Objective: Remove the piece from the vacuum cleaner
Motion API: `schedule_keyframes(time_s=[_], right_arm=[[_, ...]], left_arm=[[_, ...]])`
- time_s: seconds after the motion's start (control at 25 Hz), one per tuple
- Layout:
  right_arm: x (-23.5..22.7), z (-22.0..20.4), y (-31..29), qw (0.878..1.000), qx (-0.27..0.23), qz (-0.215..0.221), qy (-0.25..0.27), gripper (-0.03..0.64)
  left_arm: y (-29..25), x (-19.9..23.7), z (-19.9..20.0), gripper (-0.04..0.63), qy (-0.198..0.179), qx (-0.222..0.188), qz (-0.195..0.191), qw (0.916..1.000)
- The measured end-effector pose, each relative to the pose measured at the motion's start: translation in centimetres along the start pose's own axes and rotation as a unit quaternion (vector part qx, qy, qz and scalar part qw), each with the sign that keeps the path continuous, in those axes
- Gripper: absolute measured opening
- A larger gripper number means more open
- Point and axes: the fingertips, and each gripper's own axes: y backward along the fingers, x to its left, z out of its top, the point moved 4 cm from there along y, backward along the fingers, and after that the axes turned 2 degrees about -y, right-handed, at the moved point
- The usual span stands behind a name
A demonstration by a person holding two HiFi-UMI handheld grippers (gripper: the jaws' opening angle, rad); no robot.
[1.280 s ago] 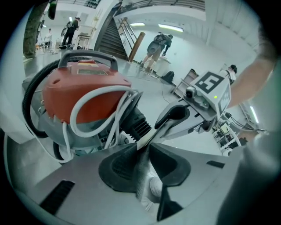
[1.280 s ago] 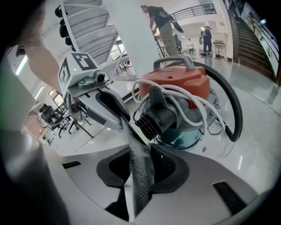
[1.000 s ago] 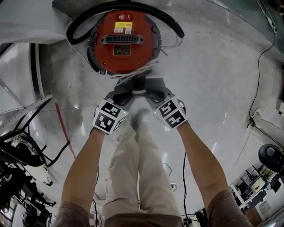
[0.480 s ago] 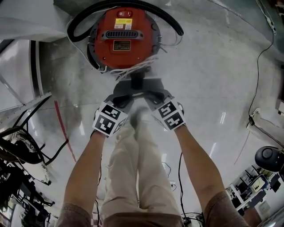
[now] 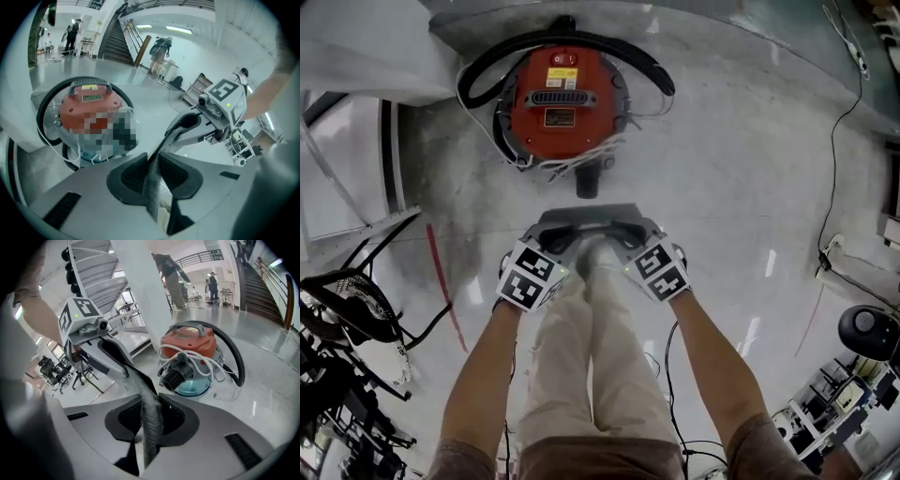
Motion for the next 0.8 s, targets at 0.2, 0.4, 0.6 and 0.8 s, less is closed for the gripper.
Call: schedule_keyframes(time_s=[0.2, 0.4, 0.6, 0.8], right_arm=[[1.8, 4.2, 5.2, 0.999, -0.032, -0.011, 0.007, 0.055], [3.5, 9.8, 12.3, 0.997, -0.068, -0.03, 0.004, 0.057], [5.1, 15.9, 18.7, 0.992, -0.113, -0.052, 0.007, 0.054], [6.5, 21.7, 25.2, 0.982, -0.183, -0.053, -0.005, 0.057]], left_arm=[[5.4, -2.2, 4.0, 0.075, -0.024, -0.015, 0.009, 0.9996], [12.0, -5.1, 9.9, 0.077, -0.044, -0.04, 0.018, 0.9981], [18.7, -6.8, 16.3, 0.078, -0.076, -0.075, 0.022, 0.994], [25.6, -8.8, 22.0, 0.083, -0.114, -0.125, 0.029, 0.9852]])
